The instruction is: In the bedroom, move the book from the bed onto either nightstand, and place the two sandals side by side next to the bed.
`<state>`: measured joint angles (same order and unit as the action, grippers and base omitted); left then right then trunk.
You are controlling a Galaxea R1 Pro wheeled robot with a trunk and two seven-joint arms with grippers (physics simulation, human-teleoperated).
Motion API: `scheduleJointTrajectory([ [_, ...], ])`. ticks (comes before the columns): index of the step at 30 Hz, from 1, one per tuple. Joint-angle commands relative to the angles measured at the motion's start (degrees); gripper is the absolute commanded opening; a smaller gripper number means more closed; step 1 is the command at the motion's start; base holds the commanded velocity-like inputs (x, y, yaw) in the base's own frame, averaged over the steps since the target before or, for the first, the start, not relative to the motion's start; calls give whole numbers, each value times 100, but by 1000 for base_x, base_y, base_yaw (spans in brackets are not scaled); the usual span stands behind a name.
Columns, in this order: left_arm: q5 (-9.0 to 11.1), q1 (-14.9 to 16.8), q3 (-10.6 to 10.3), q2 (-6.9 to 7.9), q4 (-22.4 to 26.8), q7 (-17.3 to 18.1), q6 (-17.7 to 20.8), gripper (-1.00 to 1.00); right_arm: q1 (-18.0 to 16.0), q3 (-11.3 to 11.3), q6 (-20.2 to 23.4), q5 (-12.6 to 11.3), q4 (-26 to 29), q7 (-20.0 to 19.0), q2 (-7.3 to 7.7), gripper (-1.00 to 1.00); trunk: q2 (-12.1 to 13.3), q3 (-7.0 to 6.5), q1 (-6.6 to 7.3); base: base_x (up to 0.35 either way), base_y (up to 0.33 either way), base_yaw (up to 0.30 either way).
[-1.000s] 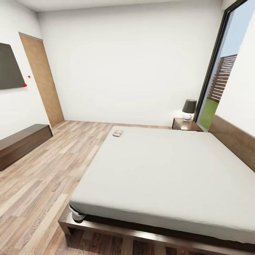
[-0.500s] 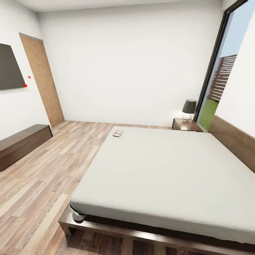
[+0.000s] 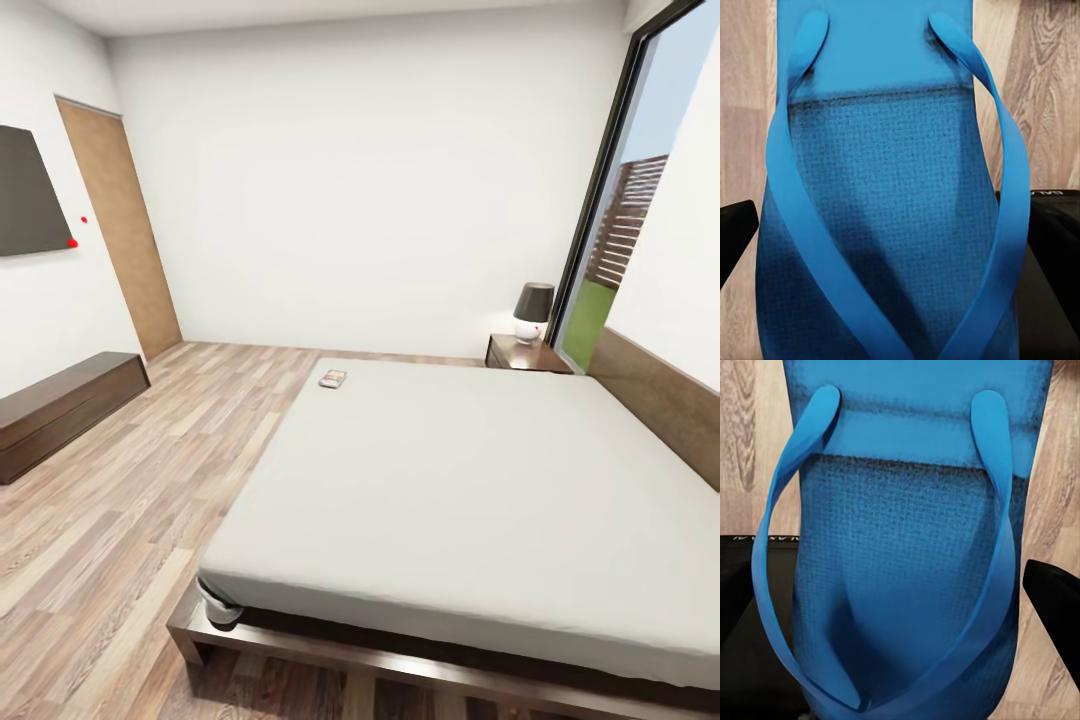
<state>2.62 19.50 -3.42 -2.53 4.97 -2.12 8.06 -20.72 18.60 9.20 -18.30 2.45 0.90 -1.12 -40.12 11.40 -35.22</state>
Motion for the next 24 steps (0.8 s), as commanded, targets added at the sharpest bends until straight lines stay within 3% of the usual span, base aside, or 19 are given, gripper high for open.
scheduleJointTrajectory([
  [1,28,1,-33,-1,13,-23,35,-100,-2,48,30,-50,10,8,2,-100,35,-10,22,0,0,0],
  [6,28,1,-33,-2,13,-25,37,-100,-2,50,29,-44,10,7,5,-100,236,-100,131,0,0,0],
  [15,44,1,-25,4,13,-47,33,-100,-2,54,39,-16,10,7,6,-100,236,-100,131,0,0,0],
  [24,45,1,-27,-2,13,-59,30,-100,-2,56,38,-5,10,7,7,-100,-125,62,-66,0,0,0],
])
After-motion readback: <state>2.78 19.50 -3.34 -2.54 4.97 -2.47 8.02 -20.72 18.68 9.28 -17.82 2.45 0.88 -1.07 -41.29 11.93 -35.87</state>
